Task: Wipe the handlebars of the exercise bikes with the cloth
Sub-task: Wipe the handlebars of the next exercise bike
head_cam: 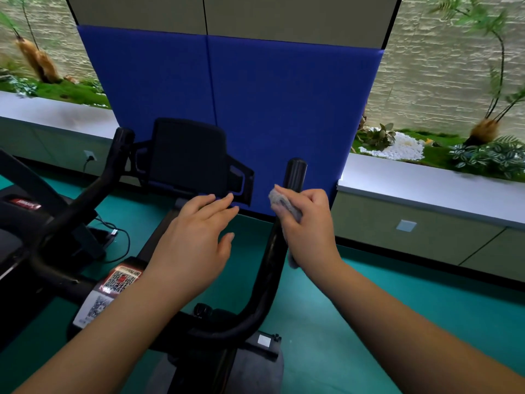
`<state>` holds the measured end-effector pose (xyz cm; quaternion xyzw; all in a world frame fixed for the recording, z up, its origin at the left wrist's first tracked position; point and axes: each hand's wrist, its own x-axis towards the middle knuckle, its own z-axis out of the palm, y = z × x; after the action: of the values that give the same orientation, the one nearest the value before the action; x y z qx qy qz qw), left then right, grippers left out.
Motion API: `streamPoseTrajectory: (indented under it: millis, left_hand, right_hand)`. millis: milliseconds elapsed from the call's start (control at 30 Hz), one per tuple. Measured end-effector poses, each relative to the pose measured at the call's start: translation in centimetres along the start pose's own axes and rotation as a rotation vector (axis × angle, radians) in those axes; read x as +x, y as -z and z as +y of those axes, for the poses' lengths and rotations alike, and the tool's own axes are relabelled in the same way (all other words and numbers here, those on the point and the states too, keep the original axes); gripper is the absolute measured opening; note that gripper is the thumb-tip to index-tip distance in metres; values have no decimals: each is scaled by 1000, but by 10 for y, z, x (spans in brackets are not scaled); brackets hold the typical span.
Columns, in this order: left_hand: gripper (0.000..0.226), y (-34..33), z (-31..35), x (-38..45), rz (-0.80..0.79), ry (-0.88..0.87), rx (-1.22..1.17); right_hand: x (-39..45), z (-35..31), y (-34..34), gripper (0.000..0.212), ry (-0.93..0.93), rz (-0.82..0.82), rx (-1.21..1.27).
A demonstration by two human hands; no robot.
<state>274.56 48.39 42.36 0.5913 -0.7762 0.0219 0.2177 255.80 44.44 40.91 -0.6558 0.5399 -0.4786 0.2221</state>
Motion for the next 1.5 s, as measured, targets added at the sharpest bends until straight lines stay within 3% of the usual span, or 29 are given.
streamPoseTrajectory:
  millis: [100, 300, 467, 700, 867, 1067, 1267, 1500]
  left_hand:
    - [44, 1, -5, -10, 22, -22, -14]
    - [38, -4, -13, -27, 18, -46, -39]
    - [35, -4, -11, -35, 21, -41, -49]
    - [35, -8, -7, -42, 28, 10, -38]
    - [33, -4, -2, -47, 24, 43, 0]
    - [35, 4, -7, -62, 46, 155, 54]
    - [36, 24, -31, -74, 36, 276, 128]
    - [36, 29, -54, -78, -33, 305, 133]
  right_hand:
    - [-16, 10, -8, 28, 86, -2, -182]
    - [-56, 9, -1, 24, 106, -136, -100]
    - [-8, -6, 6, 16, -105, -105, -76]
    - [-62, -3, 6, 22, 84, -275, -37]
    - [-8, 2, 7, 19, -38, -216, -103]
    - [-64, 5, 10, 28, 215, -327, -62]
    - [-24, 3, 4, 24, 25, -234, -125]
    - [-85, -8, 8, 22, 199, -349, -85]
